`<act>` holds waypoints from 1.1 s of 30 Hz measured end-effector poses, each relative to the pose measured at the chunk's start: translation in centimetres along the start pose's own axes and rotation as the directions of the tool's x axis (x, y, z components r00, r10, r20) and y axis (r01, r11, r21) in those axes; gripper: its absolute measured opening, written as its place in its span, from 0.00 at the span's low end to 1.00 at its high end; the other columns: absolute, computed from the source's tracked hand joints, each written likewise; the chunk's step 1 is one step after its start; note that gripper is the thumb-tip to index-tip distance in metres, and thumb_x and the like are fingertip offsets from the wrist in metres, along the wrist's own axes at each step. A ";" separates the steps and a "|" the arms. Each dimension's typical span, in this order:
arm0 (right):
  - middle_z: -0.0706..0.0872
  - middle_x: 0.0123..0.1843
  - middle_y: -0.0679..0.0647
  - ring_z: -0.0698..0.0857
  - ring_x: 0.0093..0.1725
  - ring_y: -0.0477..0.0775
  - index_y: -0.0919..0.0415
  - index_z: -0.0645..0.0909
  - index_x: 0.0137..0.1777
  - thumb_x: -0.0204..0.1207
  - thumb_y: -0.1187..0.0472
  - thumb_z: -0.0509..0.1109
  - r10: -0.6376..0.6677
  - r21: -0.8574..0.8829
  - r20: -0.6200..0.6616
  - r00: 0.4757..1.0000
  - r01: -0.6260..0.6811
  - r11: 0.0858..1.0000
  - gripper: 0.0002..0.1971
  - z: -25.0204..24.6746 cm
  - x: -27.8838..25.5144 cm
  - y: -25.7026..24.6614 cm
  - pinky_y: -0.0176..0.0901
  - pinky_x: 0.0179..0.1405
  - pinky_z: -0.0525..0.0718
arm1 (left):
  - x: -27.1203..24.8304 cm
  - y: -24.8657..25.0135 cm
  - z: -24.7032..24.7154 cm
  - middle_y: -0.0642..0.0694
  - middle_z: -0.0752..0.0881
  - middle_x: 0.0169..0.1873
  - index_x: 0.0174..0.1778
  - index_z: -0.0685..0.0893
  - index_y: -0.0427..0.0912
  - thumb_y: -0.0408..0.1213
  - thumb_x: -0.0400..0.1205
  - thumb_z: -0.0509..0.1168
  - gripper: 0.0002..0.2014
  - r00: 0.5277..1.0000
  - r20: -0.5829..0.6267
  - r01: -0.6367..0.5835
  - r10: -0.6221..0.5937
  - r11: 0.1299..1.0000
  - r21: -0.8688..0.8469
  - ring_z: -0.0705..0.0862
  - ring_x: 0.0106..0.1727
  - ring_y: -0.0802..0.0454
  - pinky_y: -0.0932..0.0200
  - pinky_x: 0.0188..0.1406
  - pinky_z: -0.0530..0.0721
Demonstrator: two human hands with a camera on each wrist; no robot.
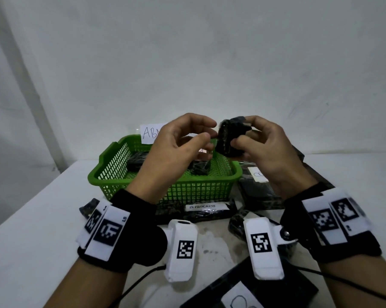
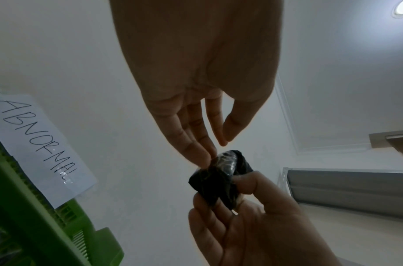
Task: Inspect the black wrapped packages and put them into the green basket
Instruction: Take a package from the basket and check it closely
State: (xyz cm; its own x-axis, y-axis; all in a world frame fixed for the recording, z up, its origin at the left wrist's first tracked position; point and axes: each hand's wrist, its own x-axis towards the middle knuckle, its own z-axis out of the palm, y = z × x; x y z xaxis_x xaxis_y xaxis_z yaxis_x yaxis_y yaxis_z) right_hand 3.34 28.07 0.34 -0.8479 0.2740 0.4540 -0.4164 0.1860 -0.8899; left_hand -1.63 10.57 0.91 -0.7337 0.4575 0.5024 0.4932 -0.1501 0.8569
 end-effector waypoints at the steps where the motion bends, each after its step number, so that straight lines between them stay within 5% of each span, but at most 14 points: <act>1: 0.90 0.46 0.66 0.92 0.45 0.56 0.59 0.84 0.58 0.77 0.73 0.72 -0.016 -0.003 -0.003 1.000 0.016 1.000 0.13 0.0 0.0 0.0 0.56 0.53 0.93 | 0.0 0.0 0.0 0.44 0.88 0.49 0.55 0.86 0.43 0.31 0.86 0.64 0.07 1.000 -0.003 0.029 -0.029 1.000 0.008 0.88 0.43 0.53 0.54 0.46 0.90; 3: 0.89 0.49 0.68 0.92 0.47 0.59 0.58 0.83 0.59 0.76 0.72 0.75 -0.046 -0.006 0.001 0.999 0.046 0.999 0.15 -0.1 0.0 0.2 0.54 0.51 0.93 | 0.1 0.1 0.1 0.43 0.87 0.49 0.58 0.85 0.40 0.39 0.86 0.65 0.09 0.994 0.015 0.110 -0.111 0.994 0.013 0.87 0.41 0.51 0.56 0.44 0.91; 6: 0.91 0.57 0.55 0.91 0.55 0.62 0.52 0.81 0.64 0.68 0.62 0.79 -0.065 -0.055 0.089 0.994 0.070 0.996 0.24 -0.3 0.0 0.4 0.54 0.55 0.91 | 0.1 0.2 0.4 0.44 0.87 0.47 0.61 0.84 0.37 0.51 0.85 0.63 0.20 0.976 0.045 0.214 -0.214 0.977 0.000 0.88 0.37 0.50 0.58 0.41 0.91; 11: 0.85 0.70 0.45 0.90 0.61 0.52 0.42 0.78 0.72 0.70 0.50 0.77 0.005 -0.128 0.274 0.962 0.031 0.991 0.28 -0.5 -0.2 0.3 0.53 0.59 0.89 | 0.1 -0.3 0.2 0.45 0.89 0.50 0.59 0.82 0.41 0.42 0.82 0.71 0.13 0.971 0.007 0.238 -0.238 0.971 0.035 0.89 0.38 0.53 0.56 0.44 0.91; 16: 0.87 0.63 0.55 0.90 0.58 0.54 0.52 0.79 0.68 0.81 0.63 0.72 0.063 -0.020 0.184 0.981 -0.060 0.998 0.16 -0.5 0.2 0.5 0.45 0.49 0.91 | 0.0 -0.5 0.0 0.49 0.87 0.55 0.60 0.81 0.44 0.32 0.78 0.74 0.16 0.982 0.041 0.180 -0.184 0.980 0.089 0.92 0.49 0.41 0.45 0.55 0.91; 19: 0.89 0.56 0.56 0.90 0.50 0.53 0.50 0.79 0.62 0.74 0.59 0.73 0.025 -0.089 0.099 0.995 -0.016 0.996 0.17 -0.2 0.2 0.8 0.54 0.52 0.92 | -0.1 -0.4 0.2 0.50 0.86 0.58 0.61 0.80 0.46 0.32 0.78 0.76 0.18 0.985 0.078 0.141 -0.151 0.982 0.123 0.91 0.49 0.42 0.42 0.56 0.90; 22: 0.88 0.42 0.54 0.83 0.35 0.49 0.49 0.76 0.55 0.66 0.58 0.68 -0.088 -0.123 0.018 0.996 0.089 0.988 0.16 0.1 -0.2 0.4 0.49 0.36 0.86 | -0.2 -0.2 0.6 0.47 0.85 0.60 0.63 0.79 0.47 0.32 0.79 0.75 0.19 0.988 0.115 0.095 -0.106 0.990 0.102 0.89 0.49 0.33 0.40 0.54 0.90; 24: 0.85 0.40 0.54 0.81 0.33 0.47 0.49 0.74 0.53 0.66 0.60 0.67 -0.162 -0.137 0.022 0.987 0.163 0.977 0.15 0.1 -0.4 0.1 0.45 0.32 0.83 | -0.3 -0.1 0.6 0.46 0.84 0.60 0.65 0.78 0.47 0.35 0.78 0.76 0.21 0.987 0.132 0.081 -0.089 0.995 0.066 0.89 0.49 0.33 0.43 0.53 0.91; 28: 0.87 0.50 0.52 0.85 0.49 0.49 0.53 0.76 0.60 0.70 0.63 0.71 -0.198 -0.049 0.090 0.976 0.203 0.978 0.18 -0.4 -0.5 -0.1 0.42 0.42 0.86 | -0.1 0.0 0.2 0.45 0.84 0.59 0.67 0.79 0.49 0.40 0.73 0.77 0.26 0.995 0.088 0.038 -0.039 0.999 0.009 0.90 0.47 0.48 0.48 0.52 0.90; 33: 0.88 0.57 0.51 0.87 0.61 0.52 0.55 0.82 0.56 0.79 0.55 0.67 -0.128 0.127 0.158 0.979 0.109 0.986 0.09 -0.4 -0.5 -1.0 0.51 0.61 0.88 | -0.1 -0.1 -0.1 0.47 0.84 0.62 0.66 0.82 0.48 0.34 0.76 0.74 0.22 0.997 0.045 -0.060 0.058 0.998 0.032 0.89 0.51 0.49 0.49 0.50 0.90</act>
State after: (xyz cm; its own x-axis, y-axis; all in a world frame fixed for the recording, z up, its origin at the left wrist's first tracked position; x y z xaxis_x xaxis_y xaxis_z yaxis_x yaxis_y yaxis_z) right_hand 4.28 28.09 1.07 -0.8286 0.0957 0.5517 -0.5443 0.0930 -0.8337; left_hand -1.62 10.45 0.74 -0.6818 0.4869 0.5459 0.5508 -0.1494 0.8212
